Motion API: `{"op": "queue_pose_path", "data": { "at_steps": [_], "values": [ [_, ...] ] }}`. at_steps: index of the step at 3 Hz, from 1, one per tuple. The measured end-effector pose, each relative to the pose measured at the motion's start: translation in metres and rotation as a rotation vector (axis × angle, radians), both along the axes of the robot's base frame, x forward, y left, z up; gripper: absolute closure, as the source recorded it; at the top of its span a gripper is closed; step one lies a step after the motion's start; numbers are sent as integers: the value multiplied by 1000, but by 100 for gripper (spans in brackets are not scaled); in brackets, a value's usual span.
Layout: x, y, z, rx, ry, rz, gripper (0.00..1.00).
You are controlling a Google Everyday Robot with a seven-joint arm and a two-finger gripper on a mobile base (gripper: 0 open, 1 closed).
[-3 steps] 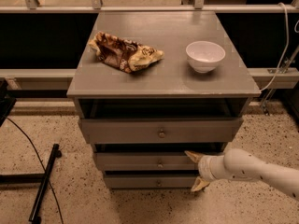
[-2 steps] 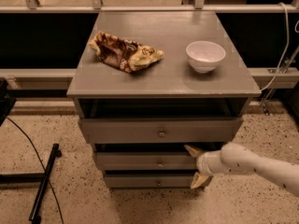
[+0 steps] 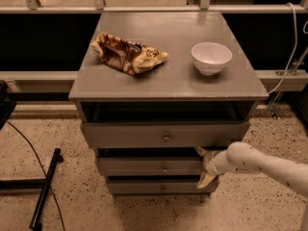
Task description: Open middle drawer
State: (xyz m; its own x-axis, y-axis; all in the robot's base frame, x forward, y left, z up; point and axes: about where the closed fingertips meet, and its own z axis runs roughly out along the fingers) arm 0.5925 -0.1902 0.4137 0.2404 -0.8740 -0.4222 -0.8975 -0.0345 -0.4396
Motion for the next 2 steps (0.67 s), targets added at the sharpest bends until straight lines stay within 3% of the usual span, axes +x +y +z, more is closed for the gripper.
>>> {"op": "queue_pose_path", "data": {
  "at_steps": [1, 2],
  "values": [
    [-2, 0, 0, 0, 2, 0, 0],
    [-2, 1, -1, 2, 4, 2, 18]
  ]
}}
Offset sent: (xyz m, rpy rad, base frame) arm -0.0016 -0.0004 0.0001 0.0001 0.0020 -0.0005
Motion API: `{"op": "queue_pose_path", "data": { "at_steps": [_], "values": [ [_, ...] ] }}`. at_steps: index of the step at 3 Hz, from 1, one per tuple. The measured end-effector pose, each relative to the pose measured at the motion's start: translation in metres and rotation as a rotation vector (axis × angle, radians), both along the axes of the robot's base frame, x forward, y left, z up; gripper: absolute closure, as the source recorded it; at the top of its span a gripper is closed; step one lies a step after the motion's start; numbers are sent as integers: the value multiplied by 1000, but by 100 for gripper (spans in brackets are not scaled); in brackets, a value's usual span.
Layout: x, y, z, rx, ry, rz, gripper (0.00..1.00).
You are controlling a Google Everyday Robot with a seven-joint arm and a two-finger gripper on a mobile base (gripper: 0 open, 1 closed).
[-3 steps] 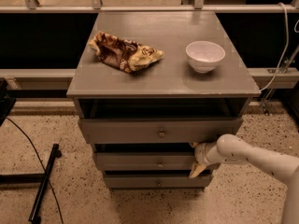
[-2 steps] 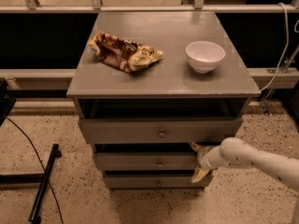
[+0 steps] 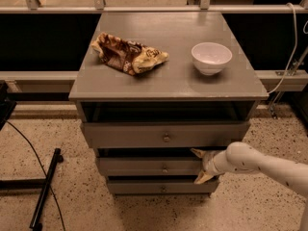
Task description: Open middle drawer
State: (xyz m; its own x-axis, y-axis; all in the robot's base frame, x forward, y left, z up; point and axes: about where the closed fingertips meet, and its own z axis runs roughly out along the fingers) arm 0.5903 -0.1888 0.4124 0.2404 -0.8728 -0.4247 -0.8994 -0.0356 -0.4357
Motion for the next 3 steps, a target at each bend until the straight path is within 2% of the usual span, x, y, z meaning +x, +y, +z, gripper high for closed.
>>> {"op": "queue_pose_path", "data": {
  "at_steps": [2, 3],
  "values": [
    [-1, 4, -3, 3, 5, 5, 65],
    [-2, 5, -4, 4, 7, 7, 62]
  ]
}}
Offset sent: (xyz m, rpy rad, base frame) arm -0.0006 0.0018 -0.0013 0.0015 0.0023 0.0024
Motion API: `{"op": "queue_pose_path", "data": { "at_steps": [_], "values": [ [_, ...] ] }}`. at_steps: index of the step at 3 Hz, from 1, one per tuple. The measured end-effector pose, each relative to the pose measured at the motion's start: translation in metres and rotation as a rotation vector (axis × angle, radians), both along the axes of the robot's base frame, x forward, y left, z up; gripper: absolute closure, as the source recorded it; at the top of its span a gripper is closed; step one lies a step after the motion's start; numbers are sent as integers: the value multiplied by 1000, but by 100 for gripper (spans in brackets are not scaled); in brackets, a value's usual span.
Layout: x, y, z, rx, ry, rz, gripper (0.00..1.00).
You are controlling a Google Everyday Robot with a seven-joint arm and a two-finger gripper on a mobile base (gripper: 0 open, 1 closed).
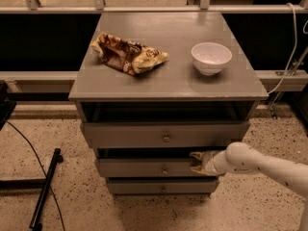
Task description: Open middle drawer
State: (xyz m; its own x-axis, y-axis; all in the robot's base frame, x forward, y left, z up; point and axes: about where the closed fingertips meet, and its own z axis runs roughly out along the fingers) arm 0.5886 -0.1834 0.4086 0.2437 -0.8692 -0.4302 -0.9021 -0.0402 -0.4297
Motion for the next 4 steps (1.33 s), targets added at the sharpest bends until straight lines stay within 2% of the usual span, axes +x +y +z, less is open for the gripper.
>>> {"op": "queue_pose_path", "data": {
  "at_steps": [2, 3, 4],
  "values": [
    [-2, -1, -1, -2, 7, -2, 16],
    [-2, 1, -2, 0, 9, 0, 0],
    [-3, 3, -3, -5, 10, 0, 0]
  ]
}}
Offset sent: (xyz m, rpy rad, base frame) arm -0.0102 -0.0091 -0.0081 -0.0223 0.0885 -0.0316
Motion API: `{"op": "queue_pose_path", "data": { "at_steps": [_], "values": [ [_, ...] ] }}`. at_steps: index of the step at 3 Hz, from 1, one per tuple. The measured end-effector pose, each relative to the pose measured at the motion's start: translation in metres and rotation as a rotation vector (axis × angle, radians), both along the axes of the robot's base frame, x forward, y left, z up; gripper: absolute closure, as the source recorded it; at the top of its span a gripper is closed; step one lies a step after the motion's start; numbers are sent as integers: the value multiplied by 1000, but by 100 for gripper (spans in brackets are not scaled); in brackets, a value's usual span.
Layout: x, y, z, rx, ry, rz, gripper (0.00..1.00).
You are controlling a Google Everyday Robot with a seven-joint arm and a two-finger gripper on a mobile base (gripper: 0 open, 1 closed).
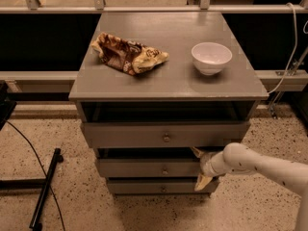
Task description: Open middle drawer
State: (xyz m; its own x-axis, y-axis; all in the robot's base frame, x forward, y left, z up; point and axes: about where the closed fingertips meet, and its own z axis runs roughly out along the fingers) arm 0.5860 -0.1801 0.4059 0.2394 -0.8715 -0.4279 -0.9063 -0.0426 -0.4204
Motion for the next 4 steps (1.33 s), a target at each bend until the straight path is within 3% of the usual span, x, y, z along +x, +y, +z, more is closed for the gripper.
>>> {"op": "queue_pose_path", "data": {
  "at_steps": [1, 2, 4],
  "values": [
    [-8, -5, -1, -12, 24, -9, 26],
    [-21, -10, 3, 5, 49, -6, 38],
    [-59, -13, 3, 69, 137, 28, 37]
  ]
}}
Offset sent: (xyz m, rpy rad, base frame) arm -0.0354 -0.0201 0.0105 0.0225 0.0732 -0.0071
